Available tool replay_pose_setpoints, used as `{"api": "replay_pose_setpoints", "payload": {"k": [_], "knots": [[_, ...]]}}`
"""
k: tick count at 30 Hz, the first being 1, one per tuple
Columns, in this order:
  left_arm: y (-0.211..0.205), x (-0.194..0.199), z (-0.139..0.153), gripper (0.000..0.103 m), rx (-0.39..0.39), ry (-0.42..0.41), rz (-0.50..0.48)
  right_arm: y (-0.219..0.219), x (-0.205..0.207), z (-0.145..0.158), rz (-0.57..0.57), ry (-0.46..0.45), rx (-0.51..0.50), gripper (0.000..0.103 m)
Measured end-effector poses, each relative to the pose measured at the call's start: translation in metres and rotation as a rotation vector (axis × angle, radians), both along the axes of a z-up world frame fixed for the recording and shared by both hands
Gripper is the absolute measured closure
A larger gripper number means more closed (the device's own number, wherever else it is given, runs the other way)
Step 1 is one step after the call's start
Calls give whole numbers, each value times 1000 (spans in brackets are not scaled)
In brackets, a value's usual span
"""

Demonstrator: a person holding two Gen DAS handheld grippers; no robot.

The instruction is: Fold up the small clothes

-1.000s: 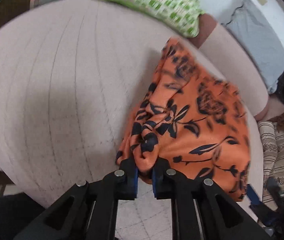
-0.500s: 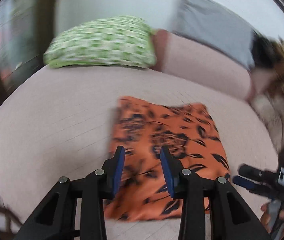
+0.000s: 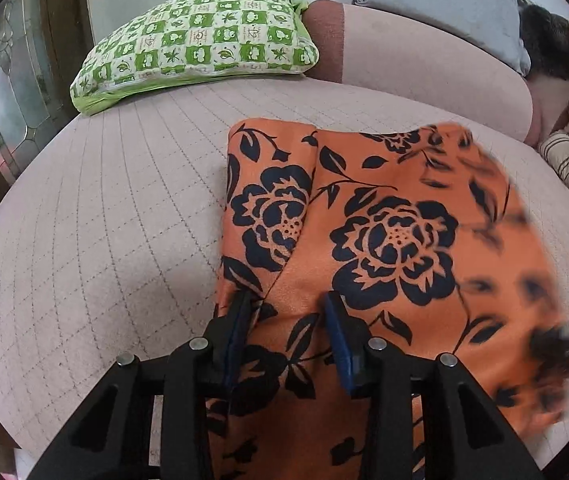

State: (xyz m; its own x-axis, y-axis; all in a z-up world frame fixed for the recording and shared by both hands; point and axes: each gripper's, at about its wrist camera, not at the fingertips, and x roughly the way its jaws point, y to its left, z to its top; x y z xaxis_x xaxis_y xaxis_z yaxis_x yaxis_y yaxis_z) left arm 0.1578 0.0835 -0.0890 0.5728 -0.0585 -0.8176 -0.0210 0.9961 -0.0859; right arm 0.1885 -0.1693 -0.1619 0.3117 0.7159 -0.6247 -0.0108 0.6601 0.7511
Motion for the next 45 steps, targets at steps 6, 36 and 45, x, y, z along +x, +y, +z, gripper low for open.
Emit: {"api": "replay_pose_setpoints", "payload": {"k": [6, 36, 45], "knots": [[0, 0, 2, 63, -31, -8, 17, -28, -2, -3, -62, 6, 116, 32], [11, 5, -1, 63, -129, 0, 28, 18, 93, 22, -50, -170, -169, 73], [10, 4, -1, 63, -124, -1, 30, 8, 73, 38, -96, -148, -206, 38]]}}
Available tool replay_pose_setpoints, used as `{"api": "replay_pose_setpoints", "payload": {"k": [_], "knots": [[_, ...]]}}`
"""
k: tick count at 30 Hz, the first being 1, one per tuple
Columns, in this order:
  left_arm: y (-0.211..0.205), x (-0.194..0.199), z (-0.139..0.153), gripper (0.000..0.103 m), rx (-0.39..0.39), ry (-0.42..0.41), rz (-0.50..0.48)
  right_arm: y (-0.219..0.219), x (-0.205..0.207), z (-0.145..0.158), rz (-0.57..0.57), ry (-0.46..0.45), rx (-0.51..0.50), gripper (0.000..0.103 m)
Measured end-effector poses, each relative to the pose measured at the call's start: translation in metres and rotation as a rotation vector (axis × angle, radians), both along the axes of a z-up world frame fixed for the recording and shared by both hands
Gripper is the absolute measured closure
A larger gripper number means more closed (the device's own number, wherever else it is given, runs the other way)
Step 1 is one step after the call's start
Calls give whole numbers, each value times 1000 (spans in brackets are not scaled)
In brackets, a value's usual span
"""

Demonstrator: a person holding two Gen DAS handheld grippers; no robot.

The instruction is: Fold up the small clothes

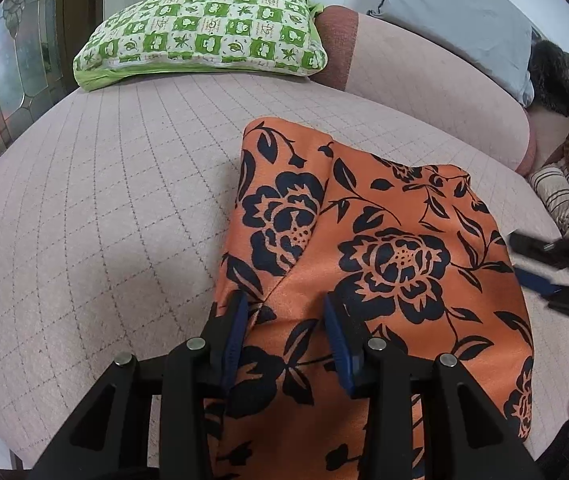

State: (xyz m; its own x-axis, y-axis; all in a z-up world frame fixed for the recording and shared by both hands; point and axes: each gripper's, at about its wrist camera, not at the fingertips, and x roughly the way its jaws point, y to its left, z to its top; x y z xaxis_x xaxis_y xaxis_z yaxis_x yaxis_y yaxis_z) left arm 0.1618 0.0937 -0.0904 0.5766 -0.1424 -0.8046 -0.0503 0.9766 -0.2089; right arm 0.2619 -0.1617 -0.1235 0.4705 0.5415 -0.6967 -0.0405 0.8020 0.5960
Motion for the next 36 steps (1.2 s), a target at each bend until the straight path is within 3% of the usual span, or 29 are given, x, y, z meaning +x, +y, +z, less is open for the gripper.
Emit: {"api": "replay_pose_setpoints", "payload": {"k": [5, 7, 9, 12, 14, 15, 17, 20, 21, 23, 24, 27, 30, 32, 34, 36], "knots": [[2, -1, -1, 63, -8, -1, -5, 22, -24, 32, 79, -98, 38, 38], [1, -1, -1, 63, -7, -2, -6, 35, -25, 22, 154, -77, 42, 35], [1, -3, 1, 63, -16, -6, -15, 33, -21, -8, 167, 24, 25, 36], [11, -12, 8, 62, -72, -41, -1, 26, -27, 11, 115, 3, 61, 36], [25, -22, 16, 43, -135, -94, 34, 30, -37, 33, 141, -74, 39, 35], [36, -31, 20, 39, -149, -129, 76, 32, -40, 38, 163, -85, 39, 33], [49, -40, 19, 36, -127, -152, 105, 39, -46, 36, 198, -92, 22, 31], [62, -48, 4, 36, -190, -56, 93, 46, -46, 3, 214, -14, -5, 31], [63, -50, -4, 38, -177, -14, 83, 44, -47, -1, 199, -36, 1, 31], [57, -52, -22, 78, -150, 66, 12, 42, -48, 0, 197, -47, 8, 29], [54, -52, -27, 79, -179, 96, -12, 43, -46, 0, 201, -44, 15, 29], [49, -50, -22, 80, -157, 96, -11, 45, -43, 0, 209, -39, 14, 29], [55, -48, -12, 70, -191, 83, -14, 47, -40, -3, 212, -36, 25, 29], [60, -43, 8, 38, -202, 20, -16, 43, -43, -3, 221, -37, 34, 29], [61, -29, 22, 31, -183, -55, -24, 40, -44, -4, 228, -39, 47, 29], [62, 7, 22, 31, -197, -57, -48, 38, -44, -4, 231, -38, 55, 29]]}}
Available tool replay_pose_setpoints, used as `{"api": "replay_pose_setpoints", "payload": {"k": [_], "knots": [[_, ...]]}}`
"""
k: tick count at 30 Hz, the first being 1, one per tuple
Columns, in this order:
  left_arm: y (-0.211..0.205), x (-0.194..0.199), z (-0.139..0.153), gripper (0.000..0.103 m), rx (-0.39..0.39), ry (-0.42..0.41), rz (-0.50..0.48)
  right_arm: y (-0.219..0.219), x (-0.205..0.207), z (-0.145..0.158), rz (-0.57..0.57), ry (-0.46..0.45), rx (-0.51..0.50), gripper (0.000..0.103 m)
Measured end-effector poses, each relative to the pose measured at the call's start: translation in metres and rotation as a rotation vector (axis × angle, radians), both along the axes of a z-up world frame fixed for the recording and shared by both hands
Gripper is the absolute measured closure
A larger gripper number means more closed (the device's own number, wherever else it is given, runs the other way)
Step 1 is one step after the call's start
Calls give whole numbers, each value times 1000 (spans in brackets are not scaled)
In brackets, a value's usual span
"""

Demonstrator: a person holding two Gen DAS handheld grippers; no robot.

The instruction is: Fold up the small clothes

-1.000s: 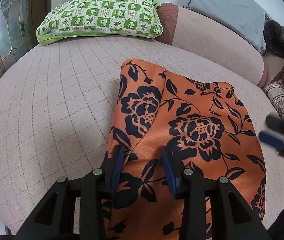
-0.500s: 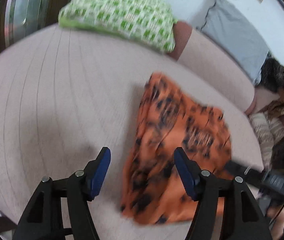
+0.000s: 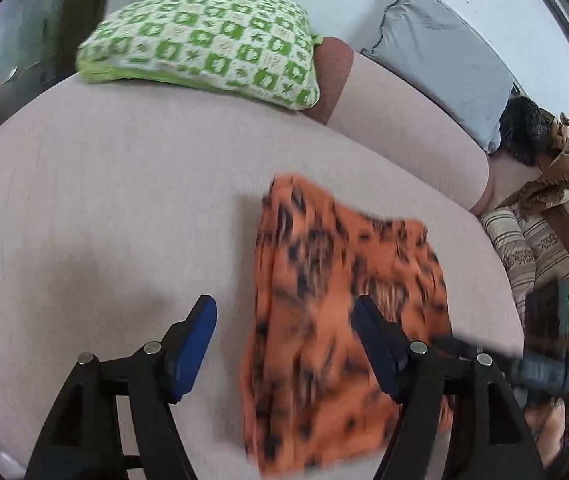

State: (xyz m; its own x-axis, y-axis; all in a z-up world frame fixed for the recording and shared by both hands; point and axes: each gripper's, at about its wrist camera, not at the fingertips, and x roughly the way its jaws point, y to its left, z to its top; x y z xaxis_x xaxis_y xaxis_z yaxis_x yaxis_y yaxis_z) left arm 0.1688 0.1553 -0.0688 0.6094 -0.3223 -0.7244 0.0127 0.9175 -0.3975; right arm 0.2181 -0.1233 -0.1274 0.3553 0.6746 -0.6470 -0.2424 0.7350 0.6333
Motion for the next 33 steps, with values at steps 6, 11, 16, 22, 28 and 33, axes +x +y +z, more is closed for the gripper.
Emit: {"api": "replay_pose_setpoints", "payload": {"k": [6, 11, 16, 22, 28, 33], "knots": [[-18, 92, -50, 67, -50, 165, -59, -4, -5, 0, 13, -10, 22, 29], [-40, 108, -55, 87, 56, 111, -105, -4, -6, -2, 17, -18, 32, 29], [-35, 96, -59, 76, 37, 109, -77, -3, -7, -1, 21, -23, 36, 29], [-46, 34, -37, 60, 96, 49, -68, -11, -13, 7, -24, 1, 55, 29], [-45, -11, -57, 52, 212, 138, 16, -2, -30, 3, 27, 1, 67, 22], [-46, -43, -28, 38, 274, 25, 83, -7, -51, 33, 7, -68, 32, 22]]}}
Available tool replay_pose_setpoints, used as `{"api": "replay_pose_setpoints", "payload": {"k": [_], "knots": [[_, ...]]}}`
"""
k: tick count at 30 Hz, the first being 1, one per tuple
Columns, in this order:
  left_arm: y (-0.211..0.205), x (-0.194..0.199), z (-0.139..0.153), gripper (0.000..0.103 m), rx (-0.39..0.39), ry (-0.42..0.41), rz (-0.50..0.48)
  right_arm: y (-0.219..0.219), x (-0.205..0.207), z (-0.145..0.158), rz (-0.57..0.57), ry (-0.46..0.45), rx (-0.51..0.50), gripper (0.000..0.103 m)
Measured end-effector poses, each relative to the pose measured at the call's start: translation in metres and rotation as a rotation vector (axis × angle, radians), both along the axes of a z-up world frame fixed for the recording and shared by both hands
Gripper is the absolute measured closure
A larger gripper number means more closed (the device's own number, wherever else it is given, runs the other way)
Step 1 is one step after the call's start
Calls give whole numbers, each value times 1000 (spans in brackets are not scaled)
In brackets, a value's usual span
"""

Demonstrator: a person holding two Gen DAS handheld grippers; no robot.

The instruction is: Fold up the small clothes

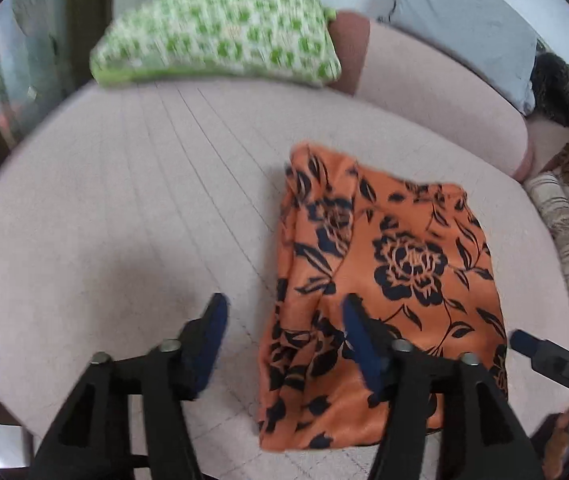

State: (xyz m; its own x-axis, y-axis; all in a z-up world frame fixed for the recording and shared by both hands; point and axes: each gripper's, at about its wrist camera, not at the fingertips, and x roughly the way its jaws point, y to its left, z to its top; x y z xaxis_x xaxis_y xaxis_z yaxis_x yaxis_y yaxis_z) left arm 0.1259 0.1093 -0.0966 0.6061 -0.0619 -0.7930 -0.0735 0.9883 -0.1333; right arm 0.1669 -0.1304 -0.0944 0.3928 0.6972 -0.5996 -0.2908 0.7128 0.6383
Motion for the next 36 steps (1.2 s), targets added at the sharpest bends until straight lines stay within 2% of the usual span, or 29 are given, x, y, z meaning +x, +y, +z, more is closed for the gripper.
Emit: {"api": "replay_pose_setpoints", "payload": {"k": [3, 8, 13, 16, 19, 21, 23, 25, 27, 30, 32, 35, 36], "knots": [[-3, -12, 10, 37, 22, -35, 4, -5, -16, 8, -37, -41, -93, 22], [-5, -25, 12, 37, 14, -50, 1, -17, -35, 2, -77, -16, -121, 22], [-6, -30, 11, 37, 14, -44, -2, -19, -42, 5, -84, -22, -121, 22], [-4, -31, 8, 35, 17, -37, 5, -12, -38, 11, -61, -40, -86, 22], [-1, -24, -11, 30, 36, 12, 20, -1, -24, -6, -29, 3, -73, 14], [-2, -16, -33, 30, 79, 102, 16, 6, -12, -31, 0, 100, -113, 14], [-1, -18, -36, 30, 91, 92, 10, 3, -13, -25, 3, 79, -88, 14], [0, -22, -24, 30, 85, 22, 36, -8, -14, -8, -11, 47, -28, 14], [-2, -21, -8, 30, 44, -49, 26, -23, -7, 5, -51, 17, 2, 14], [-14, -13, 3, 30, 22, -105, -25, -49, 20, 3, -137, 47, 10, 14], [-25, -4, -4, 30, 45, -93, -59, -63, 42, -11, -181, 105, 50, 14], [-27, 16, -39, 29, 115, 25, -51, -74, 70, -37, -214, 190, 127, 14], [-24, 19, -53, 27, 110, 55, -48, -74, 80, -48, -222, 231, 161, 14]]}}
